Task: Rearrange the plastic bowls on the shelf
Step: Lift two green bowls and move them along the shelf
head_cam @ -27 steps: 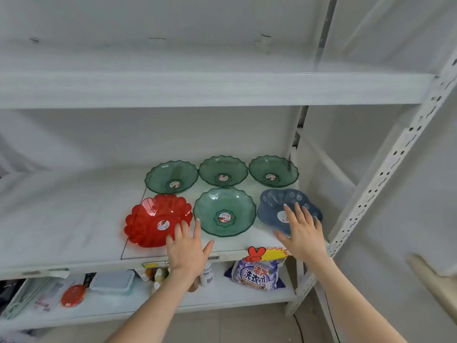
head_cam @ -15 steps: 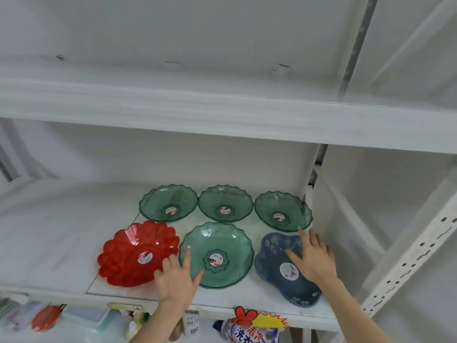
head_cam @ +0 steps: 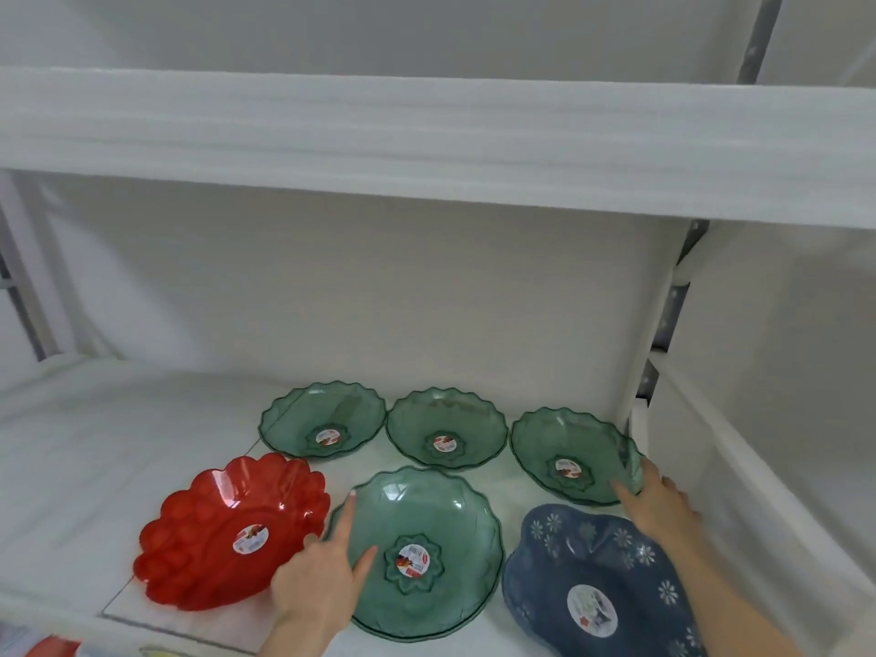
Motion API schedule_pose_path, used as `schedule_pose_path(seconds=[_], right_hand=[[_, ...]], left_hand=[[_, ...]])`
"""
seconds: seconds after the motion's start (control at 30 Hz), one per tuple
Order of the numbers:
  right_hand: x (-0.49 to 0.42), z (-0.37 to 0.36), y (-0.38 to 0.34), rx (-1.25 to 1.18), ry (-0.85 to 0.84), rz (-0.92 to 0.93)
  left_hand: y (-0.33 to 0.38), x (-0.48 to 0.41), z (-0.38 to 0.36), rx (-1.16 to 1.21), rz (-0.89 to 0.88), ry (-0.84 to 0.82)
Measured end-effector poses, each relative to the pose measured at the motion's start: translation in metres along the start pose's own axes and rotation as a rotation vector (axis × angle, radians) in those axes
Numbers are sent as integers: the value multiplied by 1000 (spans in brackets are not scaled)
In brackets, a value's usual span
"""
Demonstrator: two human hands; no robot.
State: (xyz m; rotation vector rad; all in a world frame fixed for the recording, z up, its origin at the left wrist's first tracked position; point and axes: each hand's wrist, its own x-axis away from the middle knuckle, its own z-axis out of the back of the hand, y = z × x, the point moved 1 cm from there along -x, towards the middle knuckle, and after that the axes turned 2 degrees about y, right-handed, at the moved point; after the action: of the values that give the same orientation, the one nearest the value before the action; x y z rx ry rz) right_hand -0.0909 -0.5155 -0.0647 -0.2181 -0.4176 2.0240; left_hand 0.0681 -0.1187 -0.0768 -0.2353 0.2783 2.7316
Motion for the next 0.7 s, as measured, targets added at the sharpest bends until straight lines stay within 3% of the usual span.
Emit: schedule_pose_path(seconds=[0.17,0.27,0.6,0.7], right_hand=[[-39,-34,7,-242,-95,-41],[-38,-41,0,-369,-46,-50],[-79,-66,15,-528,77,-163],[-43,-41,-7,-592,90,-177]], left_hand=[[-8,-12,-16,257,45,26],[-10,-12,-23,347,60,3],[-16,-17,-26,401,69,-11],[-15,-21,-23,424,102,7]])
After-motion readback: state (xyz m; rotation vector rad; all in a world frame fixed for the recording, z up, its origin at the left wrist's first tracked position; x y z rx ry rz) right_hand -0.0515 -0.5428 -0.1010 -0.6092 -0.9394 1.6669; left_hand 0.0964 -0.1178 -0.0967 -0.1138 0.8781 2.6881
